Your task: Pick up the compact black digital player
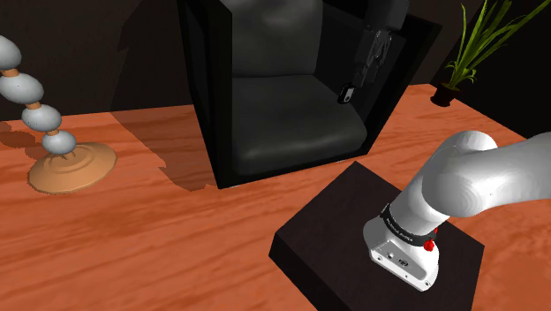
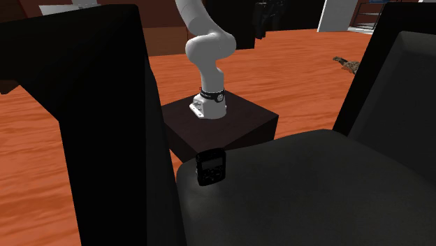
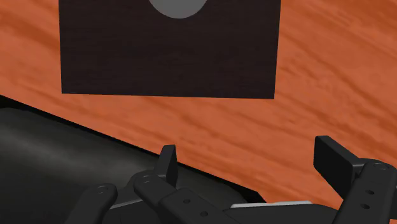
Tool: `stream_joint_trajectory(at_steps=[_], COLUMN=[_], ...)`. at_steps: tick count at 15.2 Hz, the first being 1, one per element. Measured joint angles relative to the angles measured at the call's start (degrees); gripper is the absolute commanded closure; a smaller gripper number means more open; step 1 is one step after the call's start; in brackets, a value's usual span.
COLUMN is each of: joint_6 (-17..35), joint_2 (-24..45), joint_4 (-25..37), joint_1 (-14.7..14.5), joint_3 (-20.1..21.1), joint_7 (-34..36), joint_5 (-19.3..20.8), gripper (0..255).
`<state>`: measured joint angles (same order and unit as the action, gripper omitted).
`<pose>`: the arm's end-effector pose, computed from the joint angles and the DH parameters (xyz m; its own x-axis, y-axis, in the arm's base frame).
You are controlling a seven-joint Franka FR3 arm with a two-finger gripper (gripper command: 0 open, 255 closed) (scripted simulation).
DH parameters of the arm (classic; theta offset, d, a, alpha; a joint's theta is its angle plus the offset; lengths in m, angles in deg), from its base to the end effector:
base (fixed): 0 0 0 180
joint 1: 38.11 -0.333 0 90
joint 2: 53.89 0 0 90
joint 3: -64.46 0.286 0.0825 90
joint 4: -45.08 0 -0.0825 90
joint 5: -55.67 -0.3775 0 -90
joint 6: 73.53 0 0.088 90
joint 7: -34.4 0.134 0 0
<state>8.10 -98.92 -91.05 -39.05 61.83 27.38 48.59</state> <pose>0.3000 0.0069 0.5235 0.9814 0.1281 -0.1431 0.1024 -0.9794 -0.1742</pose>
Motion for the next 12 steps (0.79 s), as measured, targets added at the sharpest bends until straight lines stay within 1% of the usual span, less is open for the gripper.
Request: stream_joint_trajectory(at_steps=[2,4,9,12], joint_6=[0.59,2.10,7.96,12.09], joint_2=[0.10,1.10,4.66,8.45], joint_4=[-0.43,-0.76,-2.23,-1.85], joint_1=[0.16,0.80,2.66,3.52], joint_3=[-0.35,-1.93,-6.65,-9.45], joint_7=[-0.52,-2.57,-8.68,-12.11], joint_5=[0.42,2.12,6.86,9.13], gripper=[0,0,0,0])
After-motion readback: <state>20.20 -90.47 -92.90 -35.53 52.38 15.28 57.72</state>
